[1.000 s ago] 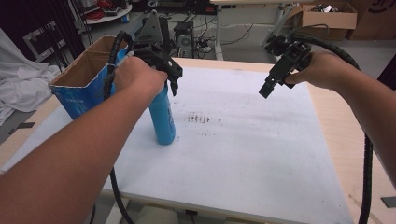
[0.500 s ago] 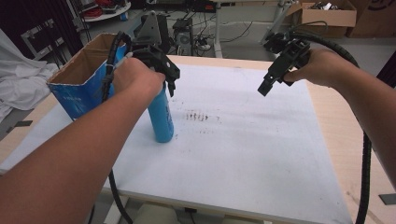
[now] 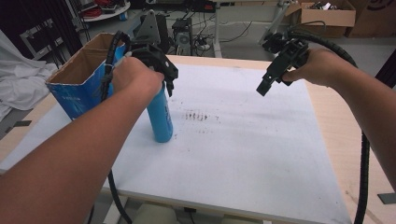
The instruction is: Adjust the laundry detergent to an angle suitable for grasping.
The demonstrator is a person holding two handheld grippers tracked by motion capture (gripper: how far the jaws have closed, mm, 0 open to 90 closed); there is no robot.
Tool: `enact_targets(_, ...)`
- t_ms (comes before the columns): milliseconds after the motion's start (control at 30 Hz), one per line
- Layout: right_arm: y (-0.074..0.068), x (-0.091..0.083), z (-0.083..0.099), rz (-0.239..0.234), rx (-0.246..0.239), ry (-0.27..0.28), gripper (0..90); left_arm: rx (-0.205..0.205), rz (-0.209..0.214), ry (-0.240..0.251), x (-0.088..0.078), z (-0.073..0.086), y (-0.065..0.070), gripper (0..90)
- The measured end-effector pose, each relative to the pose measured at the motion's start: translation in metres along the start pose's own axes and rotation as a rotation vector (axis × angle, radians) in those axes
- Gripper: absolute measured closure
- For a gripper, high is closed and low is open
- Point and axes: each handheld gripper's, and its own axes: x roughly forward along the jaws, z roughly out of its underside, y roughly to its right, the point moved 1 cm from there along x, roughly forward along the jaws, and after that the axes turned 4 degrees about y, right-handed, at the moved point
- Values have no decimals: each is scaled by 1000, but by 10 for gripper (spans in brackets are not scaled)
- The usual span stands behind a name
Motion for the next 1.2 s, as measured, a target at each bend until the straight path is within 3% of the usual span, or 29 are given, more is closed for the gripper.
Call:
enact_targets(1000,1,2,2,-10,3,5,181,-21,5,-4,-1,-1,-1,368)
enact_targets(1200,1,2,3,-10,2,5,182,3,7,-12,-2,-1,-1,373)
